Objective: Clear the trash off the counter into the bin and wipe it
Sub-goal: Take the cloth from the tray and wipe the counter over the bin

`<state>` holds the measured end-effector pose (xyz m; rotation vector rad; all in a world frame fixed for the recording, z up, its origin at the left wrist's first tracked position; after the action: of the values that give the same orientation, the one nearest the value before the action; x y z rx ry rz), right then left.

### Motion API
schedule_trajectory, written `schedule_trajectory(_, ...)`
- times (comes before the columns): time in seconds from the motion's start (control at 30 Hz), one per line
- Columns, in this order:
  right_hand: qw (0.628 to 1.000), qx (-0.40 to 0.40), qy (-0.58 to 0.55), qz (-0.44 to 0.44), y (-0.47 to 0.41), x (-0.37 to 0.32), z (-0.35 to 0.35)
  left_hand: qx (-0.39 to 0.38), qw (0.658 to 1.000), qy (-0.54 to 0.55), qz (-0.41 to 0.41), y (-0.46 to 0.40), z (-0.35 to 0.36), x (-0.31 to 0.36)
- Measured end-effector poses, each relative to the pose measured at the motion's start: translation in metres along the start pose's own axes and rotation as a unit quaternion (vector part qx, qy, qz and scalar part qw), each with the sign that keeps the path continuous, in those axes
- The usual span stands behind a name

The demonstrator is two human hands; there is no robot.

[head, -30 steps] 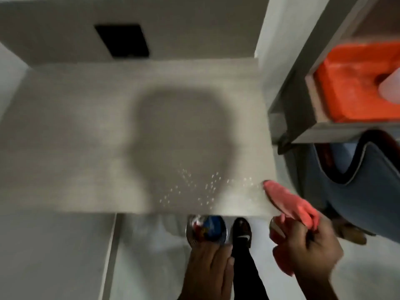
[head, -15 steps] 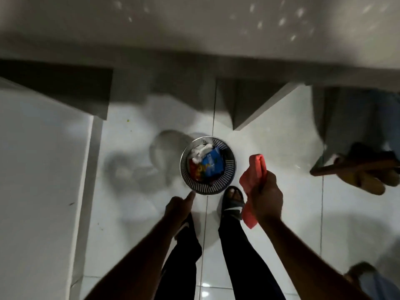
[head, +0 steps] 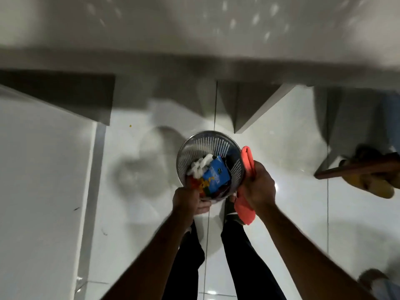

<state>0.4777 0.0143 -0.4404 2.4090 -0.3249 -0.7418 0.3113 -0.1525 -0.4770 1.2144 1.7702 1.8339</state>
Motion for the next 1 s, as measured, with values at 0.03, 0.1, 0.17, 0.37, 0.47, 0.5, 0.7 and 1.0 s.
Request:
schedule_trajectory(0.03, 1.0, 0.006, 0.001, -0.014, 0.016, -0.013, -0.017, -0.007, 1.0, 0.0, 0.003, 0.025, -0.002, 0.008)
schedule_trajectory(0.1, 0.999, 0.019, -0.01, -0.03, 0.055, -0.045, -0.062, -0.009, 1.0, 0.0, 0.013, 0.083, -0.011, 0.031)
schedule_trajectory(0.17, 0.999, 0.026, -0.02, -0.035, 0.096, -0.073, -0.107, -0.007, 0.999, -0.005, 0.031, 0.141, -0.021, 0.053)
schedule_trajectory(0.37, 0.998, 0.024, -0.053, -0.03, 0.181, -0.125, -0.206, 0.008, 0.996, -0.024, 0.086, 0.268, -0.036, 0.112)
schedule_trajectory(0.47, 0.993, 0.021, -0.102, -0.048, 0.203, -0.144, -0.239, 0.012, 0.995, -0.018, 0.098, 0.304, -0.034, 0.136)
schedule_trajectory(0.5, 0.992, 0.013, -0.115, -0.054, 0.208, -0.148, -0.246, 0.01, 0.994, -0.019, 0.104, 0.314, -0.032, 0.141)
schedule_trajectory(0.7, 0.989, -0.028, -0.135, -0.055, 0.219, -0.159, -0.272, 0.02, 0.994, -0.018, 0.107, 0.339, -0.027, 0.142)
schedule_trajectory(1.0, 0.918, 0.289, -0.046, -0.266, 0.21, -0.262, -0.382, 0.033, 0.995, -0.035, 0.086, 0.339, -0.029, 0.144)
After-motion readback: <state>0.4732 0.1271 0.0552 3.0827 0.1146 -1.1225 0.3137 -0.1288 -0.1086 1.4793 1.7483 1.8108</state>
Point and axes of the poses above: each hand's wrist, its own y-axis away from the middle knuckle, its own z-axis out of the palm, x = y × z, the point moved 9 cm from there along -y, towards the middle knuckle, and after that the axes turned 8 degrees about z, right-handed, at the moved point
